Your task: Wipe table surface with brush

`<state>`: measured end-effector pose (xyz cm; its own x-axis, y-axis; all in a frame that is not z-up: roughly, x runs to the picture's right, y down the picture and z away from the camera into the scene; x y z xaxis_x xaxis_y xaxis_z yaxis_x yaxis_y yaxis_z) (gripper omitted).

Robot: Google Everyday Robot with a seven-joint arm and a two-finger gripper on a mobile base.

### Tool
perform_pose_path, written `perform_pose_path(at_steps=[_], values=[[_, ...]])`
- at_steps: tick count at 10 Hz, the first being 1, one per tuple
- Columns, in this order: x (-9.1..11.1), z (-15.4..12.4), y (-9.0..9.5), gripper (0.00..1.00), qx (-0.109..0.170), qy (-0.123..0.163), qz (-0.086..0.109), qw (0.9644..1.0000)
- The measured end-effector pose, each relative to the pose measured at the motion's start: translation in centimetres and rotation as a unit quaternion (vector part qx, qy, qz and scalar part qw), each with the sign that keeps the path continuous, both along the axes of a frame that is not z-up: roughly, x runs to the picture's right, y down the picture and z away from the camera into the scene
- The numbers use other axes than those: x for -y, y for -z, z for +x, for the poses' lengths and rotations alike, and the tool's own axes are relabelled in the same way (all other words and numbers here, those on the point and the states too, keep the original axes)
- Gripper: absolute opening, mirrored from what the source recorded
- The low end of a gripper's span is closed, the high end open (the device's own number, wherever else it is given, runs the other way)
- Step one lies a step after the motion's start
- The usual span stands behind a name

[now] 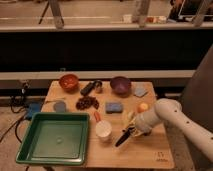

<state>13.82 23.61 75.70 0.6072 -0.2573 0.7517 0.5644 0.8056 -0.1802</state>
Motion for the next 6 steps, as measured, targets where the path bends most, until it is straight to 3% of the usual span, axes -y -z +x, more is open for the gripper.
perform_pose_path(at_steps=[3, 6], values=[[-3.0, 0.3, 2.9, 0.00, -0.003, -0.003, -0.014, 0.9999], [-5.8, 0.4, 5.4, 0.00, 0.004, -0.017, -0.042, 0.9990]])
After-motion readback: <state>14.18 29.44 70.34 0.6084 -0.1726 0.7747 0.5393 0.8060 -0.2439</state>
